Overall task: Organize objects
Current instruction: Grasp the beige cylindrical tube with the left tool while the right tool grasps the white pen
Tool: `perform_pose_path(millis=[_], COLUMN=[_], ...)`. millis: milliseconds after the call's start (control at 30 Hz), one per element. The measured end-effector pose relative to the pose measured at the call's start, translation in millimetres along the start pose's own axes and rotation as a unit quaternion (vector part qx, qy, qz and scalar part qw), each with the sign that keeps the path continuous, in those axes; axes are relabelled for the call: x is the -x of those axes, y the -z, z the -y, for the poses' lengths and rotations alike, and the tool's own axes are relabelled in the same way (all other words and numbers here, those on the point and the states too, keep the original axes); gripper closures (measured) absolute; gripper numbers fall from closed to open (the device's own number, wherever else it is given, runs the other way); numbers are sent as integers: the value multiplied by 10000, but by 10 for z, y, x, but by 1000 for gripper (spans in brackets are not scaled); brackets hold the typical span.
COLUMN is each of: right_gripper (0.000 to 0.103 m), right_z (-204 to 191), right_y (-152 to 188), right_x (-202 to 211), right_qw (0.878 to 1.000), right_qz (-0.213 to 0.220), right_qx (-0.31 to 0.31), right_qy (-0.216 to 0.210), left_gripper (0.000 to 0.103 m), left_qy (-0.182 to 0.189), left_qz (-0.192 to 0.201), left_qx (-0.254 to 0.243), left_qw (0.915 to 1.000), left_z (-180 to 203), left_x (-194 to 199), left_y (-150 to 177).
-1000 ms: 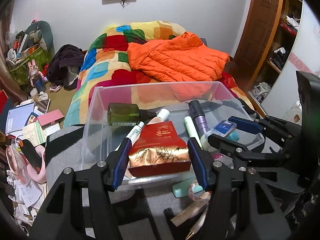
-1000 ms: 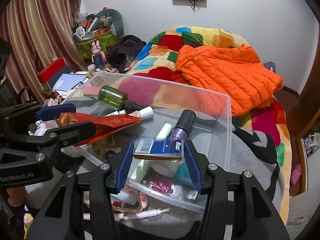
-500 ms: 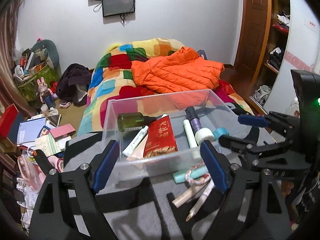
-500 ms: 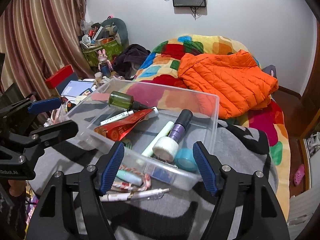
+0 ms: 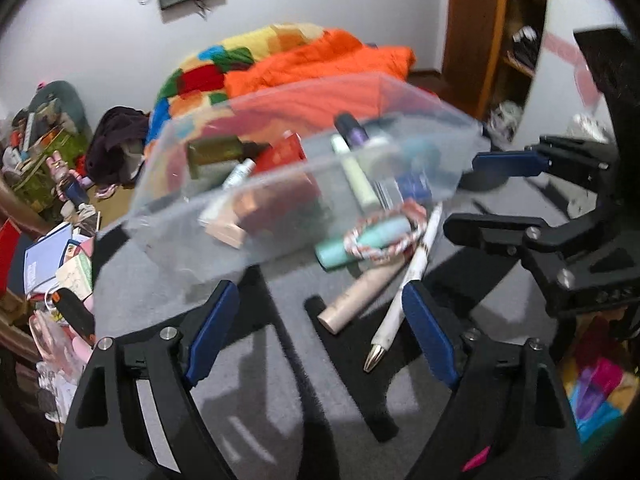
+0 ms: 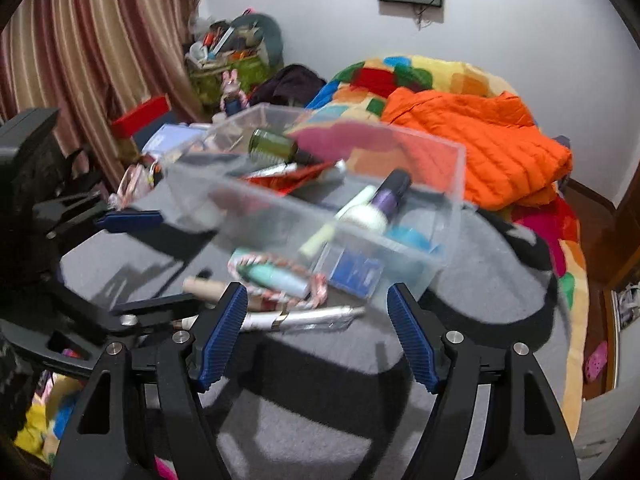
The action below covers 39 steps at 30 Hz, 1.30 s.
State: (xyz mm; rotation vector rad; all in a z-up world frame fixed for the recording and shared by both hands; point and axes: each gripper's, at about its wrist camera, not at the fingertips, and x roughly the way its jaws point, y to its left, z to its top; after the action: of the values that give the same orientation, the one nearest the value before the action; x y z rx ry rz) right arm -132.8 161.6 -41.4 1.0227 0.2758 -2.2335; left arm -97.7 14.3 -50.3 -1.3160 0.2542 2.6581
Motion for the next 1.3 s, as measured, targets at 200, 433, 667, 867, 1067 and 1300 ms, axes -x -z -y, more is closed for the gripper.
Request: perform_pose_path(millis=[200, 433, 667, 867, 1067, 1300], right_gripper=[40, 40, 41, 41, 35, 36], right_z=[26, 177, 95, -88, -146, -143], right_y=[72, 121, 171, -16, -98, 54], right_x=[-174, -352, -213, -231, -477, -436], right_qw=[9997, 9974, 9951, 9949, 9874, 9694], right_qz=[-232, -525, -561, -524, -1086, -1734], right_qx=[25, -268, 17, 459, 982, 1540], right_qy=[-70, -425, -811, -735, -605, -806], left_gripper=[38, 79, 89, 89, 87, 71], left_qy=[357, 660, 571, 481, 336, 303], left_qz=[-257, -343, -376, -350, -316, -318], left_qx=[-18, -135, -33, 223, 205, 223], left_qw=[9990, 9971, 9977, 9980, 9987, 9988], left_z=[-26, 50, 20, -132, -183, -204], left_x=[-185, -201, -31, 178, 274, 171], left_y=[-73, -42, 198, 469, 559, 501])
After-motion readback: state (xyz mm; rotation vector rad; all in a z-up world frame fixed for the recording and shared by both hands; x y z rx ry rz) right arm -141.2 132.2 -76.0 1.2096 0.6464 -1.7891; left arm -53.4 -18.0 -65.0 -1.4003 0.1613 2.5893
